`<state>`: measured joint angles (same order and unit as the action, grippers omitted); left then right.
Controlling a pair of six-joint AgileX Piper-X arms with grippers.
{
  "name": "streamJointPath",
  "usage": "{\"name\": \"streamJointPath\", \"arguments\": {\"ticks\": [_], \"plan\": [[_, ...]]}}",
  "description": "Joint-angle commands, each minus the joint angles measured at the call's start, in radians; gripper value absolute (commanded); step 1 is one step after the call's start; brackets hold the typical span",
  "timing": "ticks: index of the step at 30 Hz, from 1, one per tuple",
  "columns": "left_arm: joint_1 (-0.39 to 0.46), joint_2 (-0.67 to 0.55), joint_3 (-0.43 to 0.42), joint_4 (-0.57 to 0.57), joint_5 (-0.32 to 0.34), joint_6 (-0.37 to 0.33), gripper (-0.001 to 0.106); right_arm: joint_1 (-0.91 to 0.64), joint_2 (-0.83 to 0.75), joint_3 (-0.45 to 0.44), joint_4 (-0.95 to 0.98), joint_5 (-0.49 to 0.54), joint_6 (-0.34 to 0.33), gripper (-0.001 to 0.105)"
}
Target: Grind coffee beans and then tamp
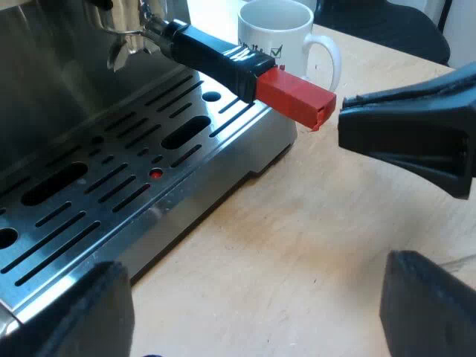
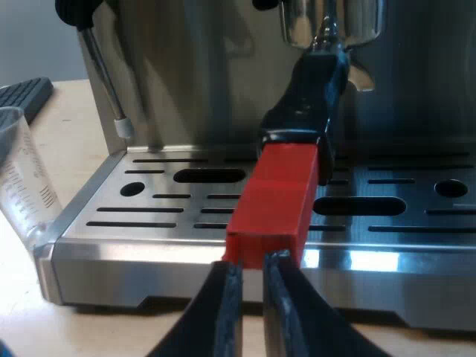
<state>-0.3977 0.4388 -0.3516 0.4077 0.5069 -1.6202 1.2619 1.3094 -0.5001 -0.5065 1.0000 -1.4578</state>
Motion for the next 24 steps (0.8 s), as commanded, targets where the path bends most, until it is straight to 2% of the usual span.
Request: {"name": "streamJointPath", "arguments": {"ticks": [1,13,17,24], "plan": [[-0.006,-0.005,-0.003,-0.009,0.013,-0.007,0.069,-0.018,0.008,-0.002,-0.013,0.011,-0.012,0.011],[-0.006,-0.005,-0.003,-0.009,0.013,-0.007,0.069,-0.072,0.009,-0.002,-0.037,-0.016,-0.012,0.011],[-0.006,-0.005,-0.003,-0.009,0.013,-0.007,0.069,-0.072,0.009,-0.002,-0.052,-0.007,-0.049,0.011],[-0.006,-0.005,-0.003,-0.009,0.013,-0.007,0.069,-0.072,0.009,-0.002,-0.086,0.099,-0.109,0.011]]}}
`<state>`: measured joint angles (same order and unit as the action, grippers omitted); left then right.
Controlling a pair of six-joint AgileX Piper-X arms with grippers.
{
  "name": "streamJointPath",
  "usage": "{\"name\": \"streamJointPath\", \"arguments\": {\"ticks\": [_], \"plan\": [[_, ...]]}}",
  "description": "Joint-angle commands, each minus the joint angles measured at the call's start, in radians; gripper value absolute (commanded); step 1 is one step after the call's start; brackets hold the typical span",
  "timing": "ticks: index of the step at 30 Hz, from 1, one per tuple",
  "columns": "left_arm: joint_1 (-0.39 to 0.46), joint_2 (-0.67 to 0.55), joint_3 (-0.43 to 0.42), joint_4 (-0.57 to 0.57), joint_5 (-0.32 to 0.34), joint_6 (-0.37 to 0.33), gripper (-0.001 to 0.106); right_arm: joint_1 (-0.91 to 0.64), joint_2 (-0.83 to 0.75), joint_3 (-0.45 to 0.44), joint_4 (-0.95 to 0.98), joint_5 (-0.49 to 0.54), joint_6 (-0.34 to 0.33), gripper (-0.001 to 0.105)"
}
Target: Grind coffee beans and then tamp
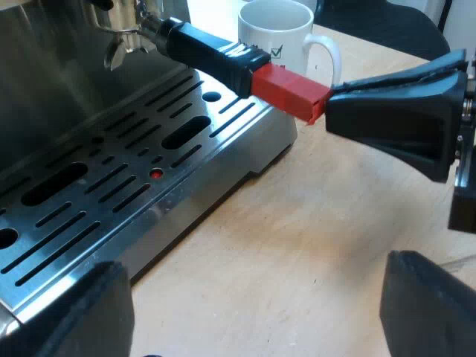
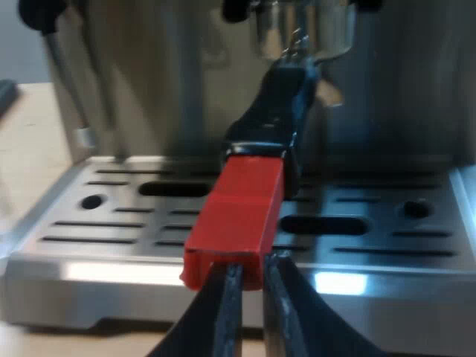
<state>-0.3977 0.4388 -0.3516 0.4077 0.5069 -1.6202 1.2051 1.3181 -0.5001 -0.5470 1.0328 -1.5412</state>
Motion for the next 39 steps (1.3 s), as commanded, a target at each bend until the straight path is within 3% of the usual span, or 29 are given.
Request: {"name": "streamJointPath", "arguments": {"ticks": [1,19,24,28,39], "plan": [[-0.006,-0.005,-0.003,-0.009,0.013,-0.007,0.069,-0.015,0.000,-0.002,-0.048,0.066,-0.026,0.011],[-0.006,-0.005,-0.003,-0.009,0.013,-0.022,0.069,-0.051,0.000,-0.002,-0.055,0.055,-0.035,0.011],[-0.006,-0.005,-0.003,0.009,0.002,-0.022,0.069,-0.027,0.000,-0.002,-0.055,0.055,-0.098,0.011],[-0.006,-0.005,-0.003,0.051,0.000,-0.022,0.069,-0.001,0.000,-0.002,-0.055,0.057,-0.109,0.011],[-0.006,-0.005,-0.003,0.060,-0.010,0.009,0.069,0.089,0.000,-0.002,-0.044,0.149,-0.123,0.011]]}}
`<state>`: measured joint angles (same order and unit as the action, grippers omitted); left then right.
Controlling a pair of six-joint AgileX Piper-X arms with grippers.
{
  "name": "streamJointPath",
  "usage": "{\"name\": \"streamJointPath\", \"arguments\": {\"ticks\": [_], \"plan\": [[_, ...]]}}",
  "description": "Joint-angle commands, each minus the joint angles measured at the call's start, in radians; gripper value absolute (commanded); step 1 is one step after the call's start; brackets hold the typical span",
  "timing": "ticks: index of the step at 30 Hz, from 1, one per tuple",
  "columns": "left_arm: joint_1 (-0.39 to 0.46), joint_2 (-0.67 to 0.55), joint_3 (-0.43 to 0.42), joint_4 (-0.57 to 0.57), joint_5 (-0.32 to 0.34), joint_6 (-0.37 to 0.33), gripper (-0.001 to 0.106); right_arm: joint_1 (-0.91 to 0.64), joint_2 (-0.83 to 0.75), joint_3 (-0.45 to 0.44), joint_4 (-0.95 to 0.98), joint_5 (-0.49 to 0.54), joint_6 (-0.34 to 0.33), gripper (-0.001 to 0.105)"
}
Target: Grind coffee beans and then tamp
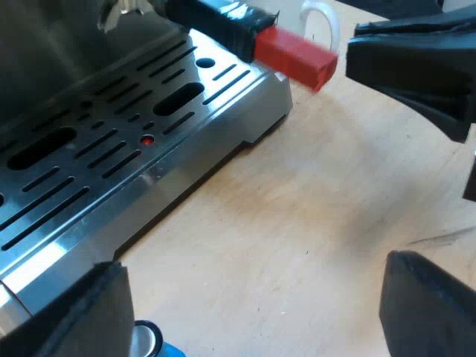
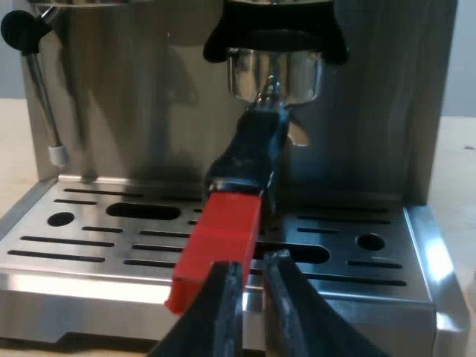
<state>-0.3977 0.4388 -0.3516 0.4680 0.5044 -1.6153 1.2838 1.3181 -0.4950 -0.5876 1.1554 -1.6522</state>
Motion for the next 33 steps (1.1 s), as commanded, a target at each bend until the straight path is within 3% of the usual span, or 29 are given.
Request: {"name": "streamJointPath", "arguments": {"ticks": [1,13,17,19,24,29,33], "plan": [[-0.006,-0.005,-0.003,-0.001,-0.007,0.004,0.069,0.014,0.000,-0.008,-0.003,0.030,-0.012,0.011],[-0.006,-0.005,-0.003,-0.001,-0.007,0.004,0.069,0.113,-0.064,-0.008,-0.001,0.086,-0.097,0.011],[-0.006,-0.005,-0.003,-0.002,-0.005,0.004,0.069,0.169,-0.140,-0.008,-0.001,0.100,-0.194,0.011],[-0.006,-0.005,-0.003,-0.002,0.014,0.004,0.069,0.182,-0.162,-0.008,-0.001,0.105,-0.219,0.017],[-0.006,-0.031,-0.005,-0.002,0.033,-0.003,0.069,0.200,-0.239,-0.008,0.001,0.105,-0.286,0.051],[-0.006,-0.087,-0.012,0.000,0.033,-0.005,0.069,0.200,-0.292,-0.033,0.001,0.126,-0.340,0.054],[-0.006,-0.159,-0.014,0.003,0.033,-0.062,0.069,0.200,-0.308,-0.096,0.005,0.176,-0.446,0.054]]}}
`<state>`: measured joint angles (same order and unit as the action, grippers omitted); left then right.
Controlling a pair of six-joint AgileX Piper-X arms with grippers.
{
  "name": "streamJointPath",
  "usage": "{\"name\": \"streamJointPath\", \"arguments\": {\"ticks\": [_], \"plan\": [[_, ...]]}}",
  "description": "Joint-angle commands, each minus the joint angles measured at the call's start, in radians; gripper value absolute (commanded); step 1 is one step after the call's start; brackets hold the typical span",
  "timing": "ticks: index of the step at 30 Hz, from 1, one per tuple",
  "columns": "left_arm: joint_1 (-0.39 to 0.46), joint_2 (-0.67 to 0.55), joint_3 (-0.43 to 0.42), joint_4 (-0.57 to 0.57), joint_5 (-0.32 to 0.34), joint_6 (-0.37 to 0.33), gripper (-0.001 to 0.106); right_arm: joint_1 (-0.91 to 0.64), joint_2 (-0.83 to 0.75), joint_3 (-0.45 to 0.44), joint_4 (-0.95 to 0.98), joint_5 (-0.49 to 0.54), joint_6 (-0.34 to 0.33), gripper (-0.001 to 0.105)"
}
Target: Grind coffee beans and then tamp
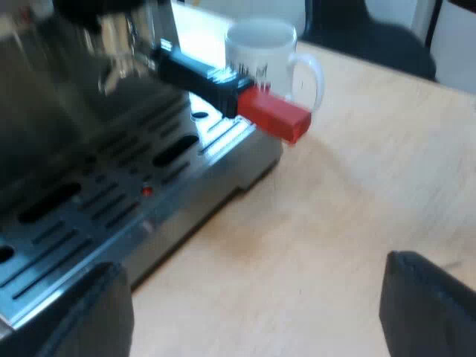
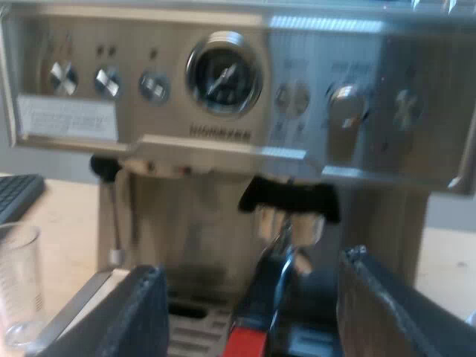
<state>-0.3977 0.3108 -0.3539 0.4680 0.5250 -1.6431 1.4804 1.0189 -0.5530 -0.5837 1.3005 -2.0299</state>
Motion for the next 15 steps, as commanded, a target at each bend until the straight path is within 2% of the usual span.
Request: {"name": "streamJointPath", "arguments": {"ticks": [1,3,10,15], "plan": [[-0.006,-0.037,-0.012,0.002,0.012,-0.041,0.069,0.003,-0.009,-0.049,0.006,0.032,-0.077,0.054],[-0.006,-0.071,-0.012,0.006,0.012,-0.059,0.069,0.003,-0.009,-0.100,0.037,0.038,-0.105,0.054],[-0.006,-0.098,-0.012,0.006,0.012,-0.060,0.069,0.000,-0.009,-0.243,0.211,0.050,-0.103,0.054],[-0.006,-0.098,-0.012,0.008,0.039,-0.069,0.069,-0.003,-0.009,-0.329,0.346,0.048,-0.037,0.054]]}}
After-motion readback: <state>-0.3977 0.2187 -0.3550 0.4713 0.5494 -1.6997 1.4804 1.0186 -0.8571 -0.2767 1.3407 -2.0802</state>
